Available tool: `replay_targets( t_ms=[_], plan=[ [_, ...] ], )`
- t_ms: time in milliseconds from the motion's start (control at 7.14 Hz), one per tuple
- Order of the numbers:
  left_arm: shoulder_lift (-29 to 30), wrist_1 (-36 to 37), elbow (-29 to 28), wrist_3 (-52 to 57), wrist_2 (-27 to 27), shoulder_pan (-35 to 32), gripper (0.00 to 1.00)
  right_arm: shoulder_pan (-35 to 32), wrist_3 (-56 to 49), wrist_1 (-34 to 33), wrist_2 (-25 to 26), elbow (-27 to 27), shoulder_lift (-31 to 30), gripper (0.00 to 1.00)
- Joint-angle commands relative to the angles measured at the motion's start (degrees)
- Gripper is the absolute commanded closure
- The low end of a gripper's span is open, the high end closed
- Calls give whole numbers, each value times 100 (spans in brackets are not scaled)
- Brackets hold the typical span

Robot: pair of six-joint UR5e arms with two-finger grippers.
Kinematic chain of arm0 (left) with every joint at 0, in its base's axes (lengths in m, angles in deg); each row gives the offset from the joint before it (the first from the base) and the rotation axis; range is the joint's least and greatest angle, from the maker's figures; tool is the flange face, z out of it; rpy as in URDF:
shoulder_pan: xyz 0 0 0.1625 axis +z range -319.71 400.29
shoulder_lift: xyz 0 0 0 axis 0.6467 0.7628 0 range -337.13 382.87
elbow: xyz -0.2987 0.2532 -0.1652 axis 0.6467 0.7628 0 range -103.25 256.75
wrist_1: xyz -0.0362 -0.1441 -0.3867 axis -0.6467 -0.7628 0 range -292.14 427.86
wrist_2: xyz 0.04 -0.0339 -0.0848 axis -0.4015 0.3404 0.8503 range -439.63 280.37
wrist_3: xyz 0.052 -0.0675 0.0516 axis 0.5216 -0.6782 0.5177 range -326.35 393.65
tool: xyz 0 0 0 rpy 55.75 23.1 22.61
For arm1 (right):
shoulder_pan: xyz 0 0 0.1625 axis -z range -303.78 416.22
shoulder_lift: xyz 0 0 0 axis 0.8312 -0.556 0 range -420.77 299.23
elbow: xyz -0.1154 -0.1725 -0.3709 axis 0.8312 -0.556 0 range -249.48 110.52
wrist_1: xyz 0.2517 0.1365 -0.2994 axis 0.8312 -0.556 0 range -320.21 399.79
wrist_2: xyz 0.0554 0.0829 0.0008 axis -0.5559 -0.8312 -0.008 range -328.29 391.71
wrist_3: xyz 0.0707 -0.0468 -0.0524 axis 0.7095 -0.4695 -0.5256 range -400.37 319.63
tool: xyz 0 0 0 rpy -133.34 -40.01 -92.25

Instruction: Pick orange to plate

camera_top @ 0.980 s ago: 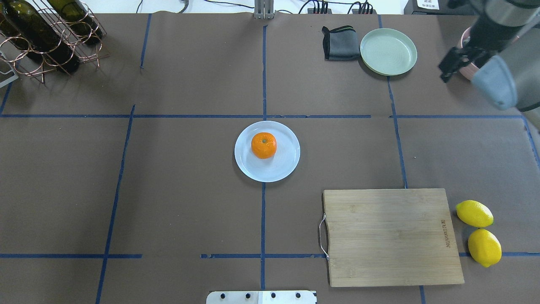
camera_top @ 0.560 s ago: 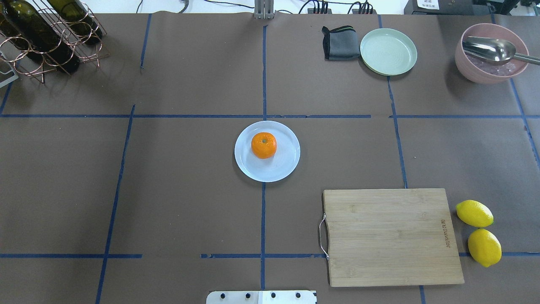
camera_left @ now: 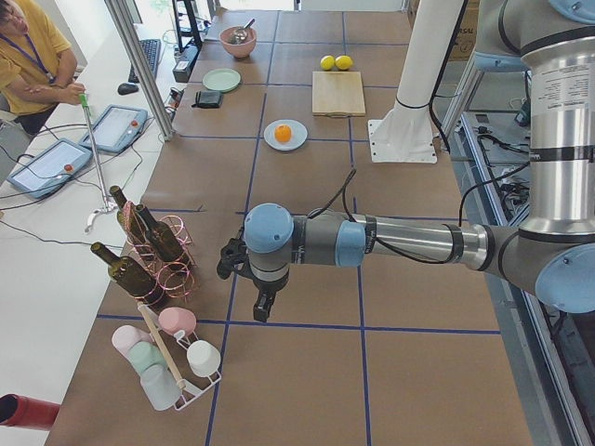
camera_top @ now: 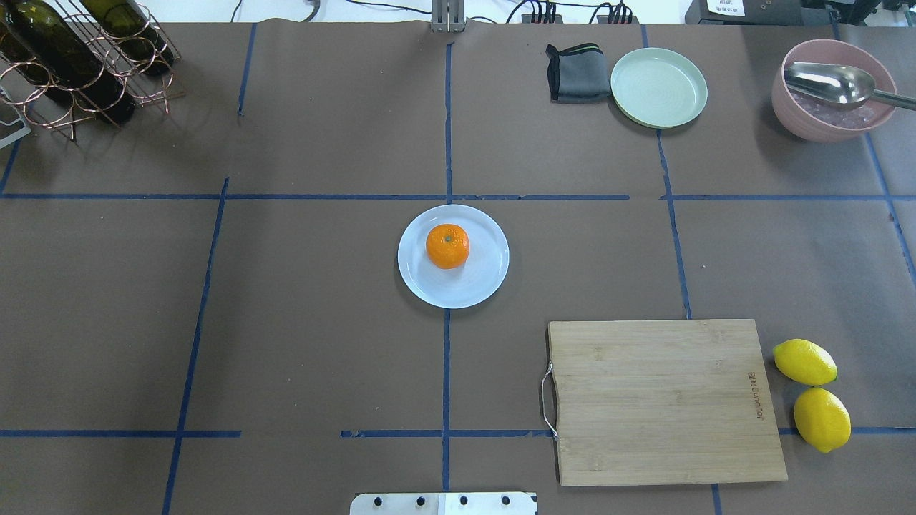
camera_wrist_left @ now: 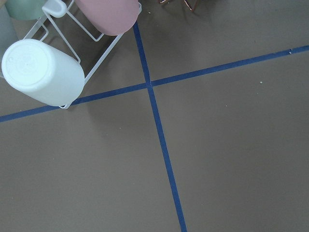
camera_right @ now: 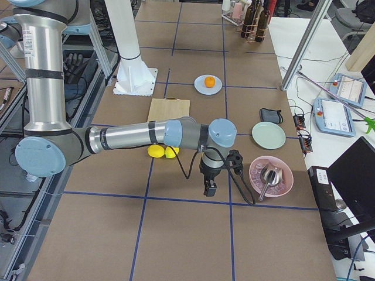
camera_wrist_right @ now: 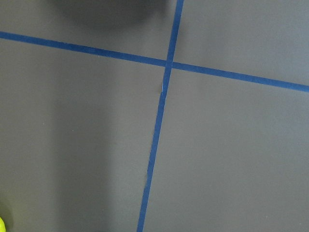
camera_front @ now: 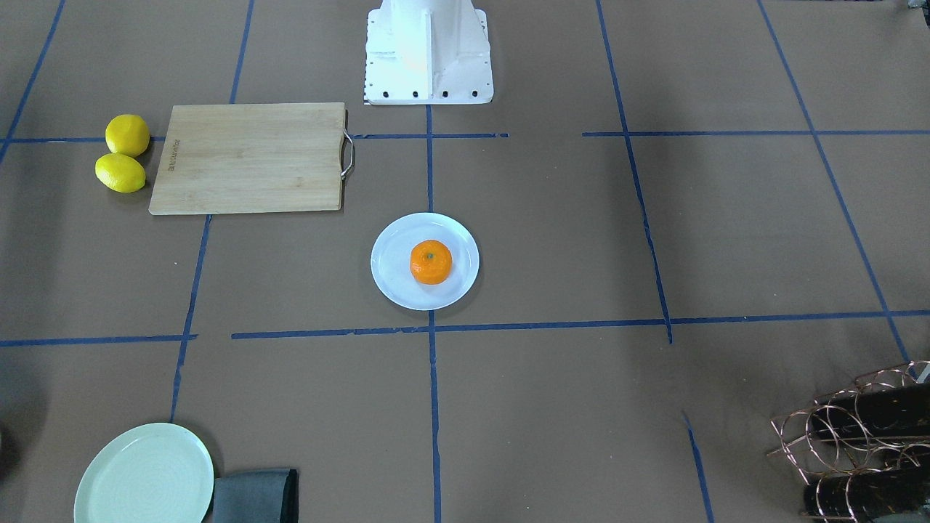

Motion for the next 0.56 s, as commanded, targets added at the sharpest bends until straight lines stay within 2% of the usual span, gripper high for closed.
replay_targets(
  t_ms=[0,420],
  plan=[
    [61,1,16,-4,-38,0,0,-11,6,3,-3,29,-38,0],
    [35,19,-10,5,-29,18,0,-3,15,3,-3,20,-38,0]
  ],
)
